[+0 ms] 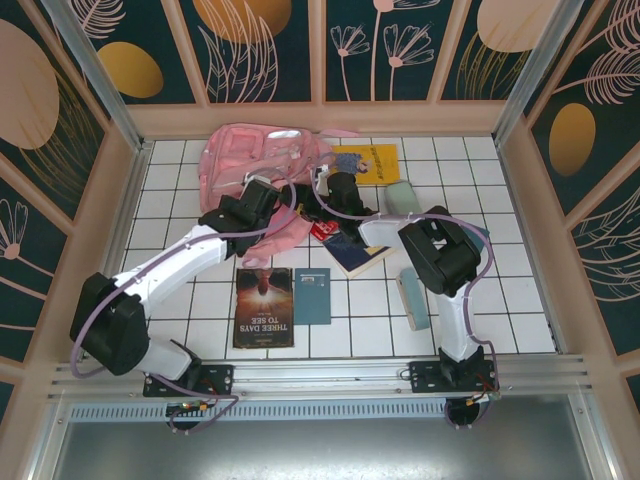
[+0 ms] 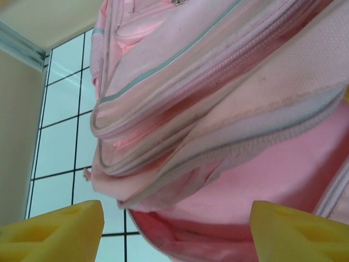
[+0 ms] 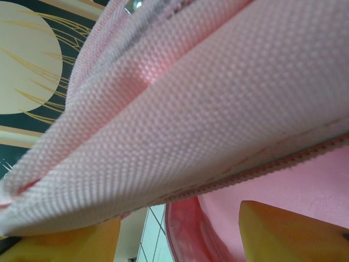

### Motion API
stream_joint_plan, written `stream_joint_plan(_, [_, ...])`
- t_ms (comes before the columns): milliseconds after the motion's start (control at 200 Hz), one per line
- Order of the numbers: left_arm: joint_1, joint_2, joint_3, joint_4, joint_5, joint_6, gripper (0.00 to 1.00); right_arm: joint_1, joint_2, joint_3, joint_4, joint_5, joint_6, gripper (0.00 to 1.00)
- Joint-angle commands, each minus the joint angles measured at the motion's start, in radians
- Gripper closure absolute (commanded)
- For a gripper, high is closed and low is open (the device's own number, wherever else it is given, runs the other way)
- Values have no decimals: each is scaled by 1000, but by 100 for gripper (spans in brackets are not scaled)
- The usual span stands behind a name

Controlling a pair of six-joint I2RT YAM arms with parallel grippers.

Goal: Pack the student bag
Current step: Open the student bag at the top-left of the table.

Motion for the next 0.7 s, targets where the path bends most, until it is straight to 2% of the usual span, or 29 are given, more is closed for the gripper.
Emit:
stream_joint_plan(0, [9, 73, 17, 130, -73, 68, 28, -14, -4, 33, 37, 9, -12, 40])
stream_joint_plan(75, [15, 131, 45, 161, -116, 90, 30, -15, -14, 25, 32, 8, -19, 40])
stream_joint_plan(115, [22, 154, 56, 180, -120, 102, 36, -17, -18, 25, 27, 7, -23, 40])
stream_joint_plan(150, [25, 169, 63, 198, -121, 113, 48, -18, -23, 22, 21, 5, -25, 40])
stream_joint_plan(230, [31, 189, 93, 207, -149, 118, 88, -22, -39, 16, -12, 16, -49, 40])
stream_joint_plan(260, [32, 194, 109, 196, -167, 109, 100, -22, -45, 16, -41, 26, -64, 40])
stream_joint_plan(415, [31, 171, 194, 92, -231, 52, 100, -42, -11, 108, -267, 66, -176, 40])
stream_joint_plan(596, [29, 115, 242, -48, -199, -19, 100, -94, 58, 186, -347, 77, -215, 41])
stream_joint_plan(696, [21, 80, 241, -98, -179, -62, 100, -101, 124, 304, -459, 73, -279, 41])
